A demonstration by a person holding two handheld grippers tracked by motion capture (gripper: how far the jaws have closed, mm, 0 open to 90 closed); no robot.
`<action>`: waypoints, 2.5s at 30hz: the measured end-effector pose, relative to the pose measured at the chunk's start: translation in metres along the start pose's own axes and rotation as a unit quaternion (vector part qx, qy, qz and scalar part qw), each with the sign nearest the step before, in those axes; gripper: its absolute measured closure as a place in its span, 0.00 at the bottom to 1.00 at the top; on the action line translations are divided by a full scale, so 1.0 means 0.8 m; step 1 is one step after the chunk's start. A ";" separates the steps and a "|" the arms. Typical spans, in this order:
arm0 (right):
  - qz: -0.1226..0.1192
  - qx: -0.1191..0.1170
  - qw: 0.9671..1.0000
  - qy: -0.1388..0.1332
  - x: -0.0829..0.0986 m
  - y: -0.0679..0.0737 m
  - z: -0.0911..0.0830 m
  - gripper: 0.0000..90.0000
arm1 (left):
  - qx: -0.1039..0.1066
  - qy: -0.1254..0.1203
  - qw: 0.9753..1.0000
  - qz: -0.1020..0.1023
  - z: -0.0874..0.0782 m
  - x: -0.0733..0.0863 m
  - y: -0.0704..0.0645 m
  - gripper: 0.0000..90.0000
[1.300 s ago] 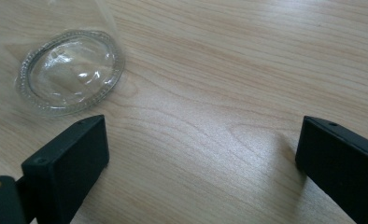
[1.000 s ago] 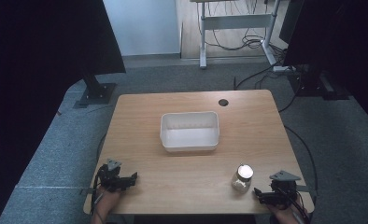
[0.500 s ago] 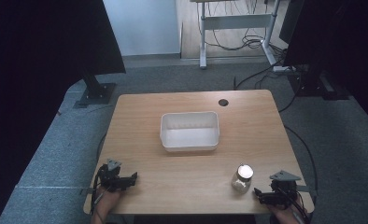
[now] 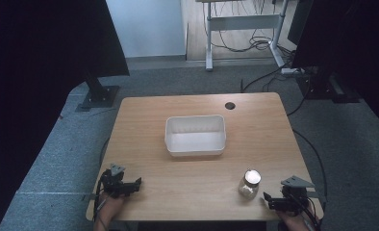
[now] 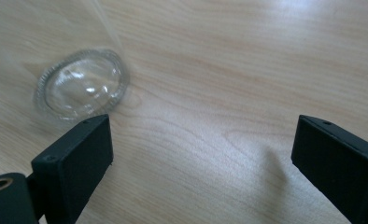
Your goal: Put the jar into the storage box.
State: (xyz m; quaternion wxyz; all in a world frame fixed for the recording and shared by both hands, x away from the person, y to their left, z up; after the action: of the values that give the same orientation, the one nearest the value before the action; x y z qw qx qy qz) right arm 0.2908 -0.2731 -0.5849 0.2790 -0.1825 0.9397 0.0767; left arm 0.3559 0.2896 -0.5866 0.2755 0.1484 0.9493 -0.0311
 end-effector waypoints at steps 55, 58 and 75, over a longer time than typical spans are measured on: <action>-0.059 -0.065 0.991 -0.097 -0.042 0.064 -0.031 0.13 | 0.000 0.000 1.000 0.000 0.000 0.000 0.000 0.00; -0.058 -0.064 0.991 -0.105 -0.046 0.066 -0.034 0.15 | 0.000 0.000 1.000 0.000 0.000 0.000 0.000 0.00; -0.061 -0.071 0.987 -0.133 -0.064 0.076 -0.042 0.23 | -0.001 0.000 1.000 -0.001 0.000 0.000 0.000 0.00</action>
State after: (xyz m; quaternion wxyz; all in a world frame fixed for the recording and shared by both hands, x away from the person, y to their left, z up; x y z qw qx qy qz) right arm 0.2903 -0.2099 -0.5264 0.3917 -0.2470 0.8736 0.1495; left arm 0.3557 0.2895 -0.5867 0.2759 0.1475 0.9493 -0.0307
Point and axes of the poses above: each handheld gripper's, and its own axes: z roughly forward along the jaws, x roughly out of its underside, y roughly to its left, the point moved 5 cm from there along z, roughly forward along the jaws, and after that the axes turned 13 degrees about y, right-handed, at the moved point
